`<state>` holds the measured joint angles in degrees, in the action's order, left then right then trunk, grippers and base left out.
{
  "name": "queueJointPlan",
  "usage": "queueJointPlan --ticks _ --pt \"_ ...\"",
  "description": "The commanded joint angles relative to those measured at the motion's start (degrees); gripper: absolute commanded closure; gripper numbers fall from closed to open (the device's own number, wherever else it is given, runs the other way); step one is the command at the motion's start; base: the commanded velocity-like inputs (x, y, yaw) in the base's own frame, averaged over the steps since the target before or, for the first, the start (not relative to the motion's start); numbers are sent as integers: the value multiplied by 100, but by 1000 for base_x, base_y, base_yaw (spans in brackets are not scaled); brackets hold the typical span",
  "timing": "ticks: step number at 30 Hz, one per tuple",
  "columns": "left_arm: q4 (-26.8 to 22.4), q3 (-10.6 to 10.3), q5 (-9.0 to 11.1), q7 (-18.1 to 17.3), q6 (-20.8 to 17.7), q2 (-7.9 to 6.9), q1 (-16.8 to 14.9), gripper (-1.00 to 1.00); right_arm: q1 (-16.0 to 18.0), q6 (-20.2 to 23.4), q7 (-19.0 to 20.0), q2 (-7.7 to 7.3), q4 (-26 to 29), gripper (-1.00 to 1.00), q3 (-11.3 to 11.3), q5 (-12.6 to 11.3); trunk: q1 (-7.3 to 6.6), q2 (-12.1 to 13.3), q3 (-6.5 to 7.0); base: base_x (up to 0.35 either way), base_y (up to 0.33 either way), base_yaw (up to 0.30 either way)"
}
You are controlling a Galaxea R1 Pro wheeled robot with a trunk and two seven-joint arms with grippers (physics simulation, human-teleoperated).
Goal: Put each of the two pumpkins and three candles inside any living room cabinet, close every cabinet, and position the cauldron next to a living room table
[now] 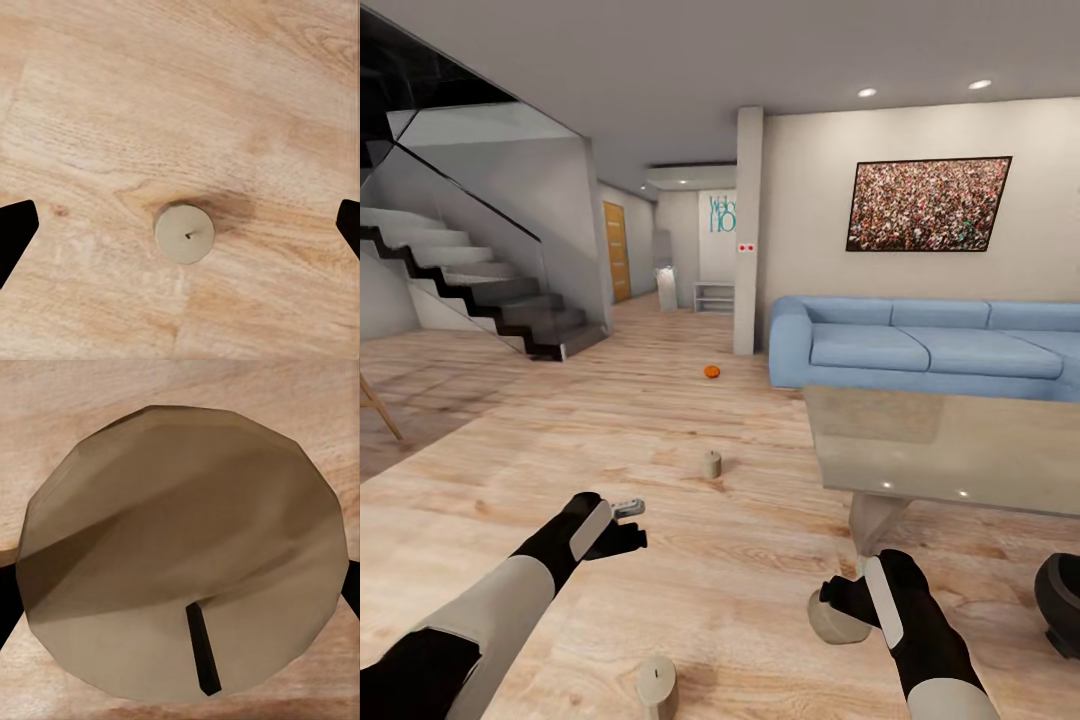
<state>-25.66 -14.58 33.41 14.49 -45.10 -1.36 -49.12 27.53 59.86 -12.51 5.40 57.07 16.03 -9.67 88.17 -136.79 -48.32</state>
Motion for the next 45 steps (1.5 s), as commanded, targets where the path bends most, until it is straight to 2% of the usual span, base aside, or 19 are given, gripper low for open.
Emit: queueJointPlan --ticks 1,8,13,16,26,30,35,40,45 --pt "-10 -43 60 40 -12 -5 -3 -100 5 14 -57 5 6 100 14 -71 21 -43 -24 1 1 0" --pt "-4 -83 60 33 17 93 -3 -100 6 14 -85 1 26 100 6 -24 175 -324 -150 0 0 0" --pt "24 -356 63 37 35 191 -6 -100 5 14 -95 3 44 100 0 3 284 -524 -240 0 0 0" --pt "48 -442 67 28 36 253 -3 -100 6 14 -100 0 48 100 4 13 350 -645 -294 0 0 0" --pt "65 -484 61 23 39 342 -1 -100 -1 14 -102 10 126 100 -10 12 376 -658 -515 0 0 0" --pt "67 -489 60 23 41 344 -2 -100 -47 14 -102 17 662 100 -95 12 386 -663 -604 0 0 0" --pt "69 -493 60 23 38 339 -2 -100 -504 14 -95 35 1804 100 -351 -27 399 -670 -715 0 0 0" --pt "70 -493 60 24 42 338 -1 -100 -645 14 -94 39 2189 100 -399 -53 412 -677 -825 0 0 0" --pt "70 -498 60 22 44 338 -1 -100 -701 14 -94 40 2270 100 -426 -61 425 -683 -936 0 0 0"
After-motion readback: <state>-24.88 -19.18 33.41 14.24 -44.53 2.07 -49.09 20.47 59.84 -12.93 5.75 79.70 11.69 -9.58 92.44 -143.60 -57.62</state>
